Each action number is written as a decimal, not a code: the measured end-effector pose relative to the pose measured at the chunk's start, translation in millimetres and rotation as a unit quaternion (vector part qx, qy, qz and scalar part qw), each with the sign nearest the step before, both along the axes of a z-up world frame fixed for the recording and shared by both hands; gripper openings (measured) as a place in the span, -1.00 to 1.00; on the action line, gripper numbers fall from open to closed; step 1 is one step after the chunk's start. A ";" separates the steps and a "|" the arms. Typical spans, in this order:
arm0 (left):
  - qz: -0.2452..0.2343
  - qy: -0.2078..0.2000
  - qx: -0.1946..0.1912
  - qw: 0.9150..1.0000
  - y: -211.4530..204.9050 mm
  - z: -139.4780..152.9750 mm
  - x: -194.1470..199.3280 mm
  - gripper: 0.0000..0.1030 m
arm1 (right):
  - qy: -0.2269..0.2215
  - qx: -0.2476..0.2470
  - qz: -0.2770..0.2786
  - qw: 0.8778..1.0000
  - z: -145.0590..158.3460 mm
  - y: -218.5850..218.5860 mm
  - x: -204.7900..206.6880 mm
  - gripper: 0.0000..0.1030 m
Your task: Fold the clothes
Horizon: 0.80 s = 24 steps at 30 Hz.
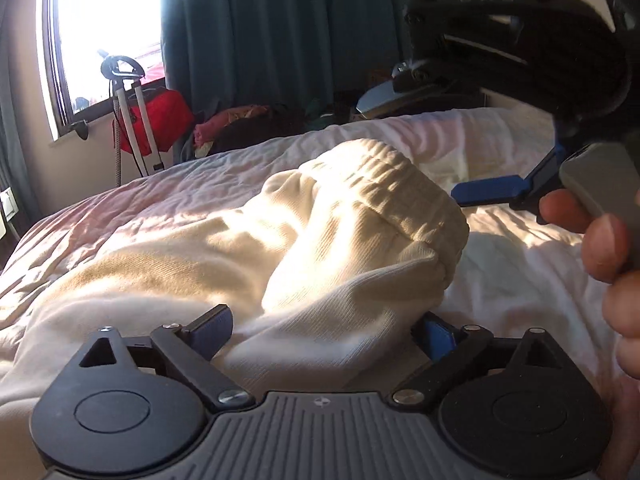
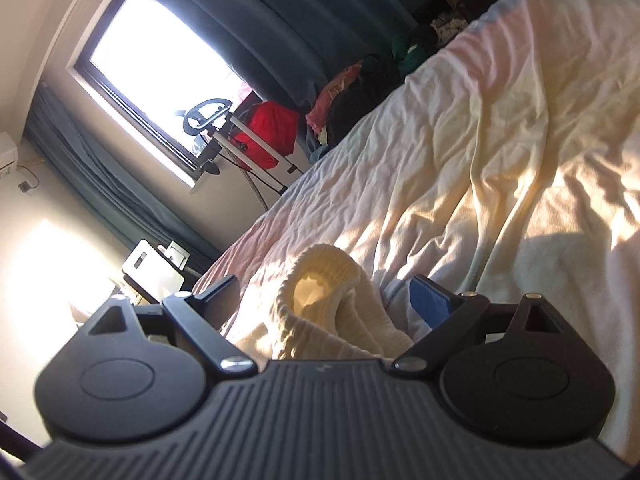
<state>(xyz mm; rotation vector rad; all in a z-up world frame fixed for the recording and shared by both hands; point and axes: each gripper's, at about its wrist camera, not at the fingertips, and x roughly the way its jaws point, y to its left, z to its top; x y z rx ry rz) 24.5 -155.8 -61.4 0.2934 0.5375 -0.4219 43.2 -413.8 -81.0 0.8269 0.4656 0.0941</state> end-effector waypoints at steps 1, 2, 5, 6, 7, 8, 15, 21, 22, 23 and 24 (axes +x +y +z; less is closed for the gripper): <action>0.004 0.003 0.001 1.000 9.3 3.8 -3.1 0.91 | 0.011 0.004 0.000 1.000 -3.3 0.8 0.5 0.81; 0.009 0.006 0.002 1.000 18.6 7.6 -6.3 0.92 | 0.024 0.003 -0.003 1.000 -6.0 2.3 0.3 0.81; 0.027 -0.003 0.015 1.000 44.8 17.2 -14.6 0.94 | 0.062 0.008 -0.009 0.998 -15.6 4.6 -2.0 0.81; 0.037 -0.015 0.023 0.999 54.7 20.7 -19.6 0.95 | 0.068 0.015 -0.007 0.998 -18.0 6.1 -2.7 0.81; 0.048 -0.026 0.031 0.998 64.5 23.4 -16.7 0.95 | 0.073 0.021 -0.004 0.997 -20.3 7.7 -3.4 0.81; 0.060 -0.033 0.034 0.997 72.7 24.4 -18.8 0.95 | 0.079 0.028 -0.001 0.997 -22.7 9.3 -4.1 0.81; 0.114 -0.022 -0.020 0.993 115.1 25.6 -21.3 0.96 | 0.090 0.021 0.006 0.996 -31.5 23.1 -5.3 0.82; 0.117 -0.015 -0.048 0.992 121.0 23.5 -34.6 0.96 | 0.107 -0.001 -0.014 0.994 -40.5 33.9 0.2 0.41; 0.116 -0.016 -0.048 0.992 121.8 23.3 -34.8 0.96 | 0.106 -0.009 -0.021 0.994 -39.5 35.5 0.5 0.38; 0.116 -0.016 -0.048 0.992 122.5 23.1 -35.0 0.96 | 0.101 -0.017 -0.025 0.994 -37.1 37.6 0.1 0.24; 0.115 -0.015 -0.050 0.992 124.1 23.0 -34.2 0.96 | 0.092 -0.032 -0.027 0.995 -31.9 40.5 -1.2 0.09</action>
